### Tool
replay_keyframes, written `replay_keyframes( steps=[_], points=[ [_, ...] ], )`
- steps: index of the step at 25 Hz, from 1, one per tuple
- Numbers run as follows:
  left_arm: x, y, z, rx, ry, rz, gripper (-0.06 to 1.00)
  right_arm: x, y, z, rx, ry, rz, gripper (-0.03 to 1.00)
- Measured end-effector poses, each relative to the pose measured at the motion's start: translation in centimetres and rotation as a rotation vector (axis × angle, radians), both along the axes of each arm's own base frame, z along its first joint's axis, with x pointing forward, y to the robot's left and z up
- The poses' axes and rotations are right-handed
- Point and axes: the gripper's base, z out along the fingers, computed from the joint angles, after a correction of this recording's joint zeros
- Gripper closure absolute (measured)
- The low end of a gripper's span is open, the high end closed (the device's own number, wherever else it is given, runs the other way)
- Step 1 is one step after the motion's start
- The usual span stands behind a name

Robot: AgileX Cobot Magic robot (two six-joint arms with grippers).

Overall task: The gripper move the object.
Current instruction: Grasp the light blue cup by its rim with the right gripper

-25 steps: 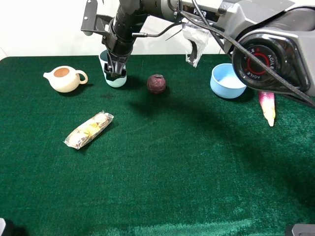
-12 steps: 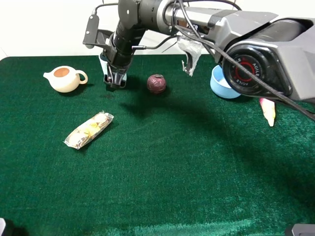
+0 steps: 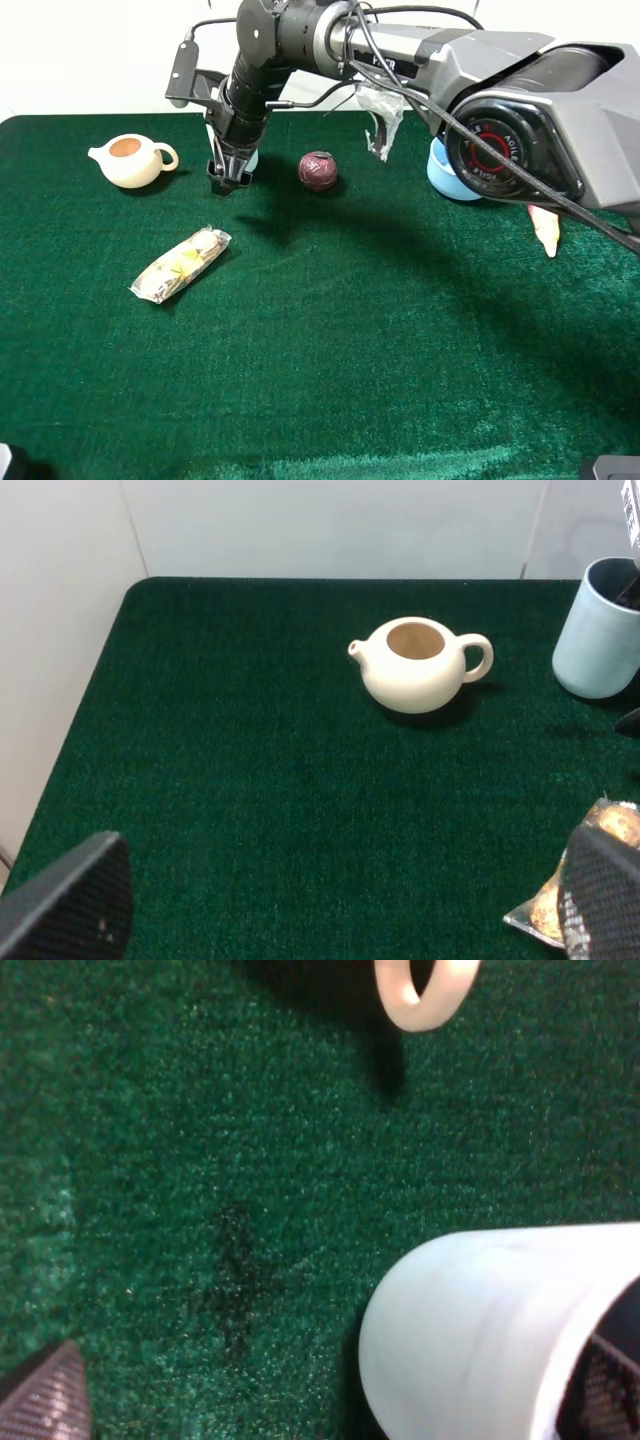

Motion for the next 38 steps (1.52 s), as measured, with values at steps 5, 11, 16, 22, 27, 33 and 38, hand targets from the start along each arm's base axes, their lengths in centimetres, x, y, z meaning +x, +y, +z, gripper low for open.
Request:
replay_keyframes(
  steps=[5,11,16,22,27,33,38],
  points=[
    [0.00,0.00,0.00,0.000,0.000,0.000,0.10,-0.02,-0.01,-0.01,-0.001,0.002,0.000,0.34],
    [0.00,0.00,0.00,0.001,0.000,0.000,0.10,-0.02,-0.01,-0.01,-0.001,0.002,0.000,0.53],
    [0.00,0.00,0.00,0.001,0.000,0.000,0.10,-0.02,-0.01,-0.08,-0.002,0.003,0.000,0.67],
    [0.00,0.00,0.00,0.001,0.000,0.000,0.10,-0.01,-0.01,-0.08,-0.003,0.002,0.001,0.86],
    [0.00,0.00,0.00,0.001,0.000,0.000,0.10,0.07,0.03,0.23,0.003,-0.008,0.001,0.94],
    [0.00,0.00,0.00,0.001,0.000,0.000,0.10,0.07,0.04,0.24,0.004,-0.007,0.000,0.94],
    [0.00,0.00,0.00,0.001,0.000,0.000,0.10,0.07,0.04,0.24,0.004,-0.007,0.000,0.94]
  ],
)
